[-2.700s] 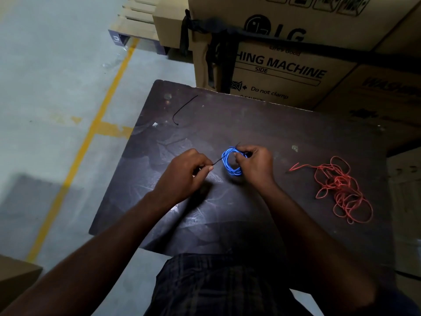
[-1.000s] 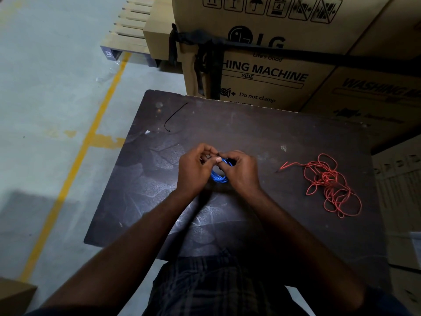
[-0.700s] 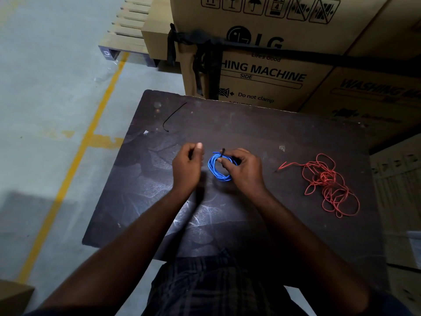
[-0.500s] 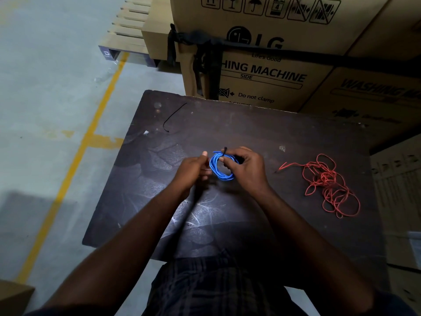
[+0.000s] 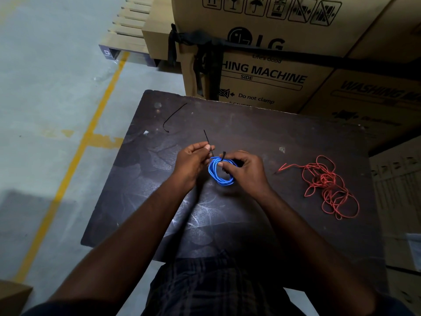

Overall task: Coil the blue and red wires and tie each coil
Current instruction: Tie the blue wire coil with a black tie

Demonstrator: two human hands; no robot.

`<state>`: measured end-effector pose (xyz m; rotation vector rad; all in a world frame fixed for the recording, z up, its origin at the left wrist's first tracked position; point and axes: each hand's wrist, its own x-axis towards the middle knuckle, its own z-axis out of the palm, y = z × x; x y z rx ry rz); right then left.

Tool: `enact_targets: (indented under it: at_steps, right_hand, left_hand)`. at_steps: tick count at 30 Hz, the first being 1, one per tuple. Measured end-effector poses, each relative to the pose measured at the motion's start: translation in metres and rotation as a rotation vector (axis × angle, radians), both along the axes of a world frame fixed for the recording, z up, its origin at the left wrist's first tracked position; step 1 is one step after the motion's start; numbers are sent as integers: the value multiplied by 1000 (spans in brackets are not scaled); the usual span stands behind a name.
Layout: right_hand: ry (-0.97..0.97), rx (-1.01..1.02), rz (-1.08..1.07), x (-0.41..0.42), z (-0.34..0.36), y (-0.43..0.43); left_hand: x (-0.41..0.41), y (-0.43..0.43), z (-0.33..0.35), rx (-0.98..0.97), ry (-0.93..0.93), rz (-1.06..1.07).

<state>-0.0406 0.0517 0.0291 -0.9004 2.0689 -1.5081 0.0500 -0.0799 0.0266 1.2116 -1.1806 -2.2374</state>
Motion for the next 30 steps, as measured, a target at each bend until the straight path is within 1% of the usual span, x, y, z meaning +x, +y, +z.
enact_targets:
  at_steps: [4, 8, 10, 12, 16, 20, 24, 30]
  right_hand:
    - [-193, -12, 82, 2, 5, 1]
    - [-347, -39, 211, 0, 13, 2]
    - [-392, -42, 260, -3, 18, 4]
    - [-400, -25, 269, -6, 22, 6]
    - [-379, -1, 261, -14, 30, 7]
    - [-341, -9, 241, -15, 36, 5]
    - [-318, -2, 220, -15, 38, 6]
    - [-333, -27, 212, -15, 36, 7]
  left_hand:
    - [-1, -7, 4, 76, 68, 12]
    - [4, -8, 10, 175, 215, -100]
    - [9, -9, 14, 186, 244, -169]
    - [16, -11, 18, 139, 239, -260]
    - [24, -13, 27, -85, 170, -454]
    - [22, -10, 31, -208, 154, -476]
    - [20, -6, 32, -252, 142, -459]
    - [17, 3, 36, -147, 212, -394]
